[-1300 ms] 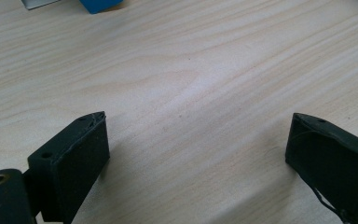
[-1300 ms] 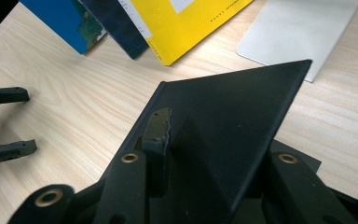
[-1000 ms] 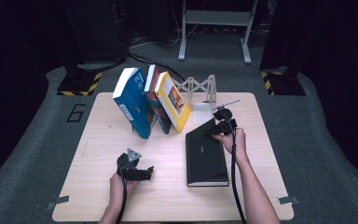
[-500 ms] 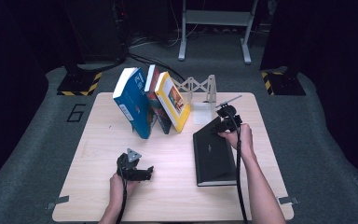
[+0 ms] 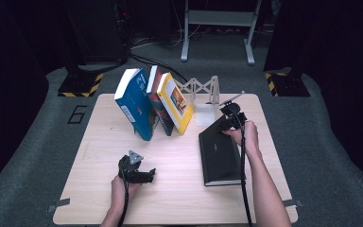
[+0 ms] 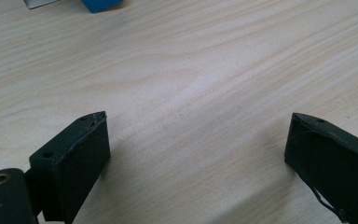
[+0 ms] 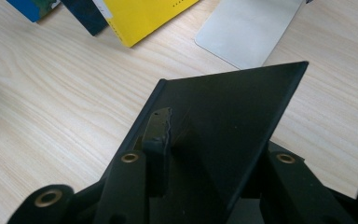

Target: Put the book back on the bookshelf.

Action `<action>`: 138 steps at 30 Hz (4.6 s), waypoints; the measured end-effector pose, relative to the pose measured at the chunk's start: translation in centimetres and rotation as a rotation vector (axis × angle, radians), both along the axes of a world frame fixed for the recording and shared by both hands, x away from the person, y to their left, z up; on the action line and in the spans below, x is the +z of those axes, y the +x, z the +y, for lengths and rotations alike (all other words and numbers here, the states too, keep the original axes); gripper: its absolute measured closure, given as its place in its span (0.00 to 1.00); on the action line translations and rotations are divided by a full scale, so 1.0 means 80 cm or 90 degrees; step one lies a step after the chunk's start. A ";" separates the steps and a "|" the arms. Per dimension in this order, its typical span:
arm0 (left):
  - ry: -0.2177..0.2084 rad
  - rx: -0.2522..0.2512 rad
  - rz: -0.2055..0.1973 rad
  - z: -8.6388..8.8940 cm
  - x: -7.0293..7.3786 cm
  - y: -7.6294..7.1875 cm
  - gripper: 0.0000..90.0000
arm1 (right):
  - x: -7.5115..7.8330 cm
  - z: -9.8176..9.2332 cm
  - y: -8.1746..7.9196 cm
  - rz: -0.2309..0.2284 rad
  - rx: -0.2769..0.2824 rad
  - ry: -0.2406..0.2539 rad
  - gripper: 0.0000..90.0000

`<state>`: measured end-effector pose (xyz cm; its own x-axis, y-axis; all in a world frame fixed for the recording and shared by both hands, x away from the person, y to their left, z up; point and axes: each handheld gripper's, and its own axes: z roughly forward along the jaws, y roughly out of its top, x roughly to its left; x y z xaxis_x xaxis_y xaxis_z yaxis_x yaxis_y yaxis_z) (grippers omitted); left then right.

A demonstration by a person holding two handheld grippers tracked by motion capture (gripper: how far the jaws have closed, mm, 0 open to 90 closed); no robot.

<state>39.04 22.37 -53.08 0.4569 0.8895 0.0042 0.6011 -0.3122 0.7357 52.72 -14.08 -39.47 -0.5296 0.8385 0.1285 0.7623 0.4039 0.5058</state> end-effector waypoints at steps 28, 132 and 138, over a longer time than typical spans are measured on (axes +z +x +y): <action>0.000 0.000 0.000 0.000 0.000 0.000 0.07 | 0.021 0.029 0.024 0.063 -0.036 0.038 0.82; 0.000 0.001 0.001 -0.001 0.000 0.000 0.08 | 0.044 0.031 -0.127 -0.514 -0.061 0.074 0.90; 0.000 0.001 0.001 -0.001 0.000 0.000 0.08 | 0.043 0.034 -0.134 -0.520 -0.053 0.075 0.90</action>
<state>39.07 22.33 -53.06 0.4553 0.8903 0.0032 0.6027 -0.3109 0.7349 42.00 -11.39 -36.01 -0.4316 0.8839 -0.1799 0.1611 0.2718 0.9488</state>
